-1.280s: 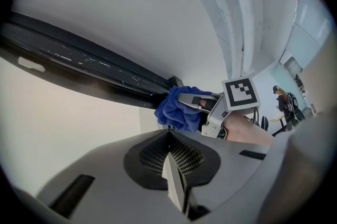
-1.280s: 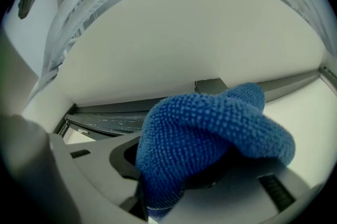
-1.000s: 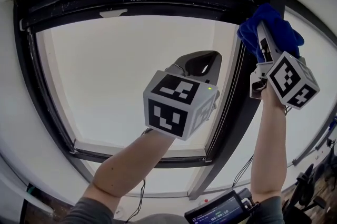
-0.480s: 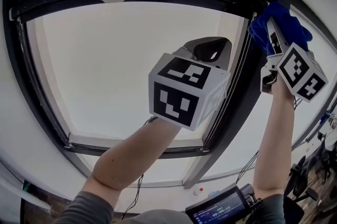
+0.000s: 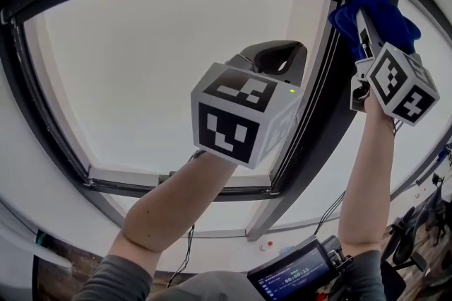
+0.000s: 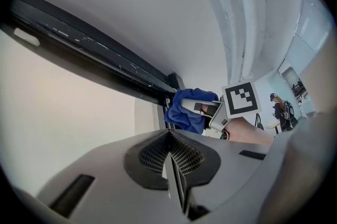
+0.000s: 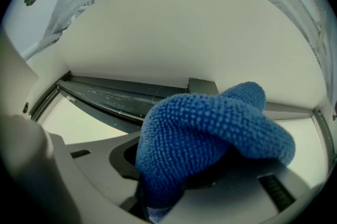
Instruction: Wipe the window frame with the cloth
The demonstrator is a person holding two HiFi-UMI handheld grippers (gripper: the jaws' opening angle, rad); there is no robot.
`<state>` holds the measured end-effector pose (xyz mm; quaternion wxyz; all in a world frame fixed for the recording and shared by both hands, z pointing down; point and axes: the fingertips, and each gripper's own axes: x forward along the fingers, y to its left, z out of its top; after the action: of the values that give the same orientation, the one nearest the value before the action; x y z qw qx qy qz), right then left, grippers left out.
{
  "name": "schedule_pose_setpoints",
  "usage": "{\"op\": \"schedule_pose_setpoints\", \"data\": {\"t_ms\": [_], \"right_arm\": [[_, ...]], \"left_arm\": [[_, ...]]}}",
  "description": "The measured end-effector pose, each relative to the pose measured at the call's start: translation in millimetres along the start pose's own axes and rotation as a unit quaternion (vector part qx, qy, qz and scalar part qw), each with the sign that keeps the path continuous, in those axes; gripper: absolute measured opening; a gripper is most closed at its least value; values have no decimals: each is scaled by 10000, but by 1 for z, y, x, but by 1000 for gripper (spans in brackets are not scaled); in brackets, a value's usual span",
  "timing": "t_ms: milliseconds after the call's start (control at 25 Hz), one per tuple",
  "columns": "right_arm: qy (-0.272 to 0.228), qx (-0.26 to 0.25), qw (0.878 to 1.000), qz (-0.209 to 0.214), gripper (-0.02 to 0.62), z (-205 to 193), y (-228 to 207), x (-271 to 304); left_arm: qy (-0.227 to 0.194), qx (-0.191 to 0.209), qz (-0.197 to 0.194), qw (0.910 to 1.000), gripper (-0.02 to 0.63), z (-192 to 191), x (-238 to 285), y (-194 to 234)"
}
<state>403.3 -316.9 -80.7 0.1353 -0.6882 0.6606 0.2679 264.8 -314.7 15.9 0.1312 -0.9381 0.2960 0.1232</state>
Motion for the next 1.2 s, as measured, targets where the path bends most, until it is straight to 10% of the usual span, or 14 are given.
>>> {"op": "schedule_pose_setpoints", "data": {"t_ms": [1200], "right_arm": [[2002, 337, 9791, -108, 156, -224, 48, -127]], "left_arm": [[1086, -604, -548, 9907, 5, -179, -71, -41]]}}
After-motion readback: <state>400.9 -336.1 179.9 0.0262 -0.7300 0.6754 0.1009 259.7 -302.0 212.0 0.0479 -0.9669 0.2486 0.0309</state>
